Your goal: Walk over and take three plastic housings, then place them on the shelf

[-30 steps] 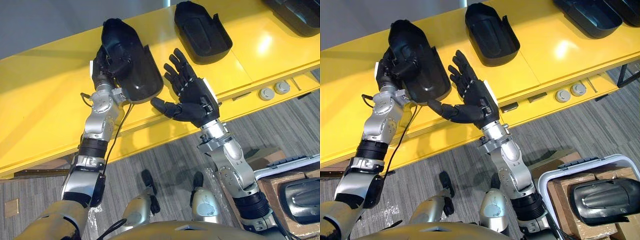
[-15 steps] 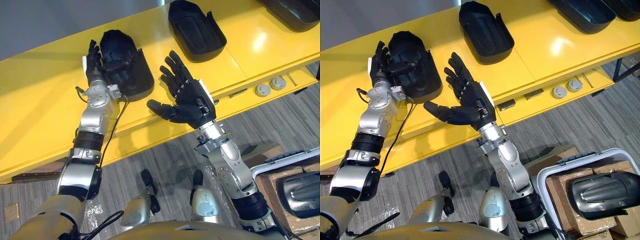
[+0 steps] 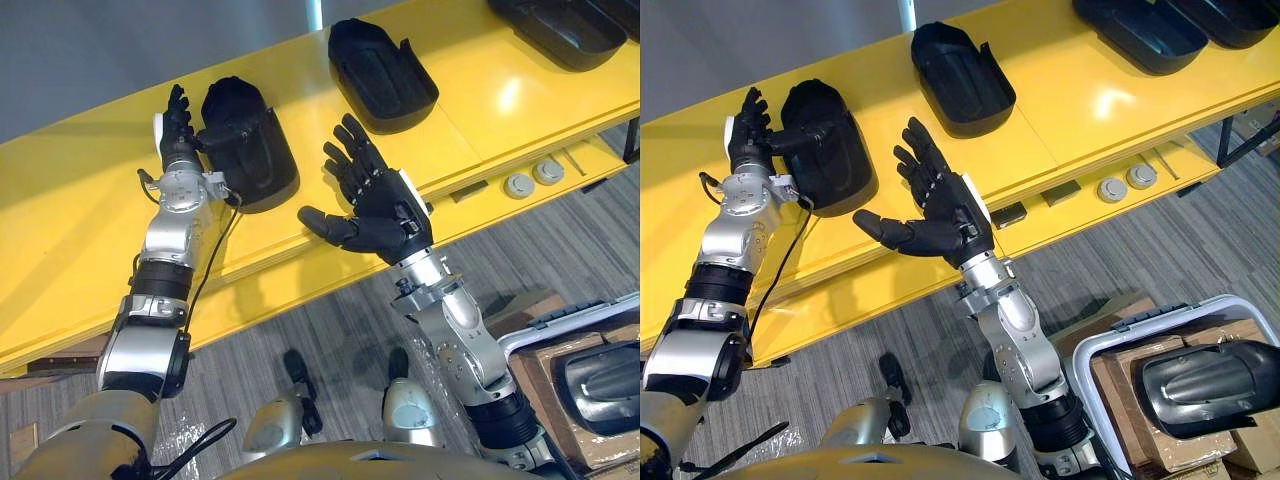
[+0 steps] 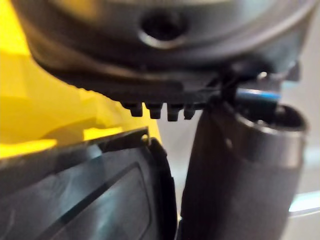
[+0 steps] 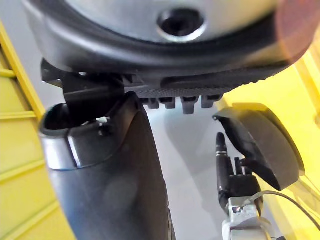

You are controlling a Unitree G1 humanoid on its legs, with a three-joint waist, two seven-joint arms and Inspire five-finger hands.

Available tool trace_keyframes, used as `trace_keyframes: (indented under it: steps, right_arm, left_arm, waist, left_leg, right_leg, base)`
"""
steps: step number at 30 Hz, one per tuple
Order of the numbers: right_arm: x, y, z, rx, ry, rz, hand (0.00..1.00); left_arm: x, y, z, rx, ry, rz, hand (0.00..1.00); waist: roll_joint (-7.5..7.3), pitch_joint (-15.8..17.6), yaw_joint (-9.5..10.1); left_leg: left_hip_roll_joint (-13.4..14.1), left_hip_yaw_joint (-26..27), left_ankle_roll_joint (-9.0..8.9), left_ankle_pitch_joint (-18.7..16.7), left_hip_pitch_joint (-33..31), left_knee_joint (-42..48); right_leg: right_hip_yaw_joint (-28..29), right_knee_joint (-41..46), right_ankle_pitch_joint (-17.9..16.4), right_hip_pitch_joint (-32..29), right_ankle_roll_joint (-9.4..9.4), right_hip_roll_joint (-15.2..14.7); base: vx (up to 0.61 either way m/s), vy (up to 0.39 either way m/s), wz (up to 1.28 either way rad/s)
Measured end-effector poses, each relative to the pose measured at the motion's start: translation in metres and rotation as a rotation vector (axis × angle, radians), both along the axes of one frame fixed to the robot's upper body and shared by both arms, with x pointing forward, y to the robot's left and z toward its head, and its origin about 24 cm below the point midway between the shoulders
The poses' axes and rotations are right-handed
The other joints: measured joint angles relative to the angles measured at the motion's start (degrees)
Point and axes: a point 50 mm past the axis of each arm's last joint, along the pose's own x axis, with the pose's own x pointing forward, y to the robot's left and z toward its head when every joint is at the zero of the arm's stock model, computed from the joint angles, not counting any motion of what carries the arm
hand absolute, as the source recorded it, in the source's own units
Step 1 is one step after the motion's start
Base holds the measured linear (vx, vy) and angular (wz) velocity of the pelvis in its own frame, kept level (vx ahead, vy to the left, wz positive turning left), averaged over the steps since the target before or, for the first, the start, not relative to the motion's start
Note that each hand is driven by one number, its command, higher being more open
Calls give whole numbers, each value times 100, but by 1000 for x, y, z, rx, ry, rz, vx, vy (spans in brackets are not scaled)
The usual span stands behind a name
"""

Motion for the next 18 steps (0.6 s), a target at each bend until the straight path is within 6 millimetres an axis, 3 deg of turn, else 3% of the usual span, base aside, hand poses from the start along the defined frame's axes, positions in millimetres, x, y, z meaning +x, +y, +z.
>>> trace_keyframes:
  steps: [7, 12, 14, 18]
  right_arm:
    - [-1, -5, 0, -101, -57, -96, 100]
    - [-3, -18, -6, -130, -47, -170, 100]
    - [-4, -26, -9, -153, -38, -216, 100]
    - [-2, -38, -22, -257, -12, -323, 100]
  left_arm:
    - [-5, 10, 23, 111, -69, -1, 100]
    - [-19, 43, 40, 172, -152, 81, 100]
    - [-40, 57, 44, 184, -246, 111, 100]
    - [-78, 58, 33, 181, -350, 85, 100]
  waist:
    - [120, -242, 124]
    - [122, -585, 240]
    - [117, -679, 326]
    - [33, -952, 427]
  left_leg:
    - [8, -71, 1, 2, 83, -3]
    - [6, -175, -4, -3, 122, -24]
    - [5, -197, -23, -23, 195, -29]
    - [2, -344, -32, -30, 199, -31]
  right_leg:
    - [-120, -130, 79, 203, -5, 21]
    - [-280, -312, 87, 400, 5, 37]
    - [-314, -337, 83, 505, -2, 31]
    - [-475, -453, 76, 634, -12, 28]
  base:
    - [7, -4, 5]
    - [-1, 3, 12]
    - [1, 6, 5]
    - [12, 2, 20]
